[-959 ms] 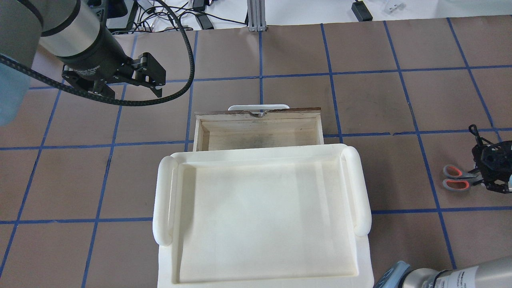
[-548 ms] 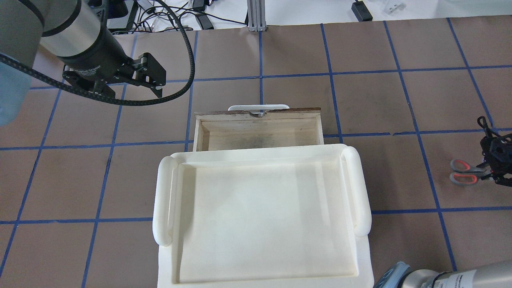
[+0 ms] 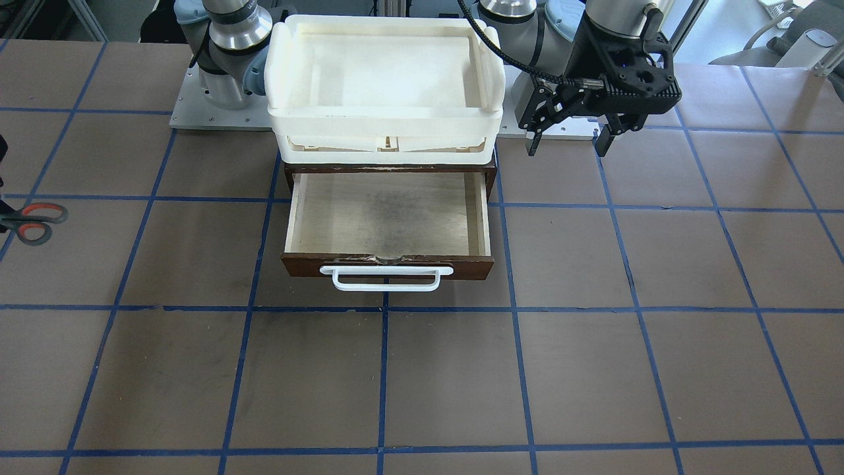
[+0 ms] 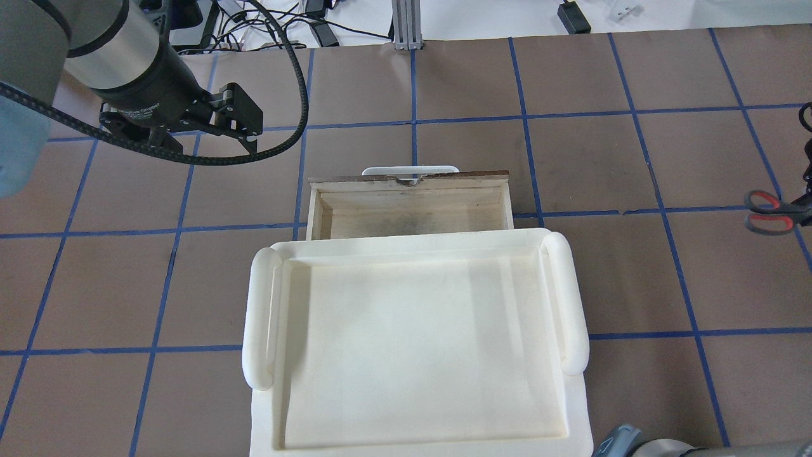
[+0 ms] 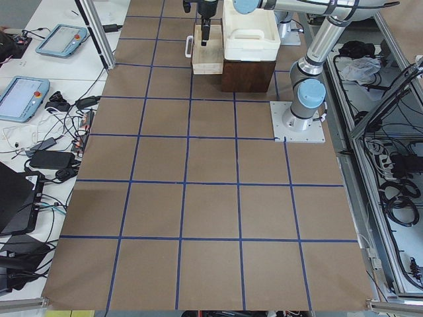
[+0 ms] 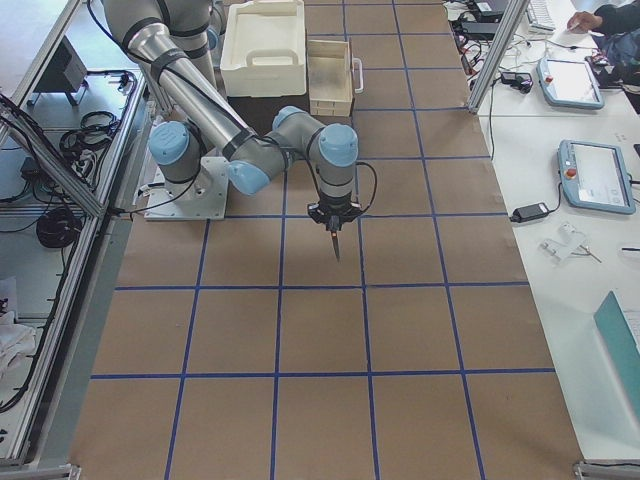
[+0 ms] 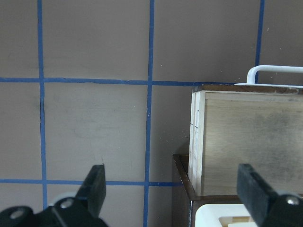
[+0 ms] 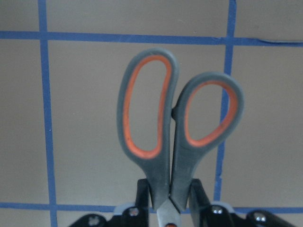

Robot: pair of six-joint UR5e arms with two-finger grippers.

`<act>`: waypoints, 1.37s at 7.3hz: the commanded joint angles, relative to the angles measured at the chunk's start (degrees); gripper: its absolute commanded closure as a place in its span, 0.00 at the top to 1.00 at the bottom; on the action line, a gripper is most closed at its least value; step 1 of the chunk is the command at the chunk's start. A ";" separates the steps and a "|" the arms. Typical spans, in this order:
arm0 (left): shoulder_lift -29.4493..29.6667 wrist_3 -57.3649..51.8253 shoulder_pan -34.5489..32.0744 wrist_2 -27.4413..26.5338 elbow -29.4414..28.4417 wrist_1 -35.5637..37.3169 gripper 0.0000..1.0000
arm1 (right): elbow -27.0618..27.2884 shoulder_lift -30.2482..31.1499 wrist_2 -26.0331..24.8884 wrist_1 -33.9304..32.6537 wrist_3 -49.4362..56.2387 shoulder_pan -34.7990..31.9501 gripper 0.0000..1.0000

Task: Put scissors in drawer and close it
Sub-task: 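Lift the scissors with the right gripper and carry them over the drawer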

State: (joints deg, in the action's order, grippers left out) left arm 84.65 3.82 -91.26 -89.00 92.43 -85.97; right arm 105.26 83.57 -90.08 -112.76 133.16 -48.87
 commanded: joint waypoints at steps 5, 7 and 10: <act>-0.37 -0.04 0.12 0.05 0.03 -0.08 1.00 | -14.19 3.70 -0.27 22.22 -29.39 -27.01 0.00; -0.28 -0.04 0.12 0.05 0.03 -0.08 1.00 | -15.43 3.00 1.73 21.62 -44.58 -38.69 0.00; -0.37 -0.04 0.12 0.05 -0.05 -0.08 1.00 | -16.57 -2.43 1.75 14.34 -65.41 -54.87 0.00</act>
State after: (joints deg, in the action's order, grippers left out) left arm 84.34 3.78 -91.14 -88.94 92.42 -86.01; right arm 89.52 83.46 -88.35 -95.79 76.62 -96.54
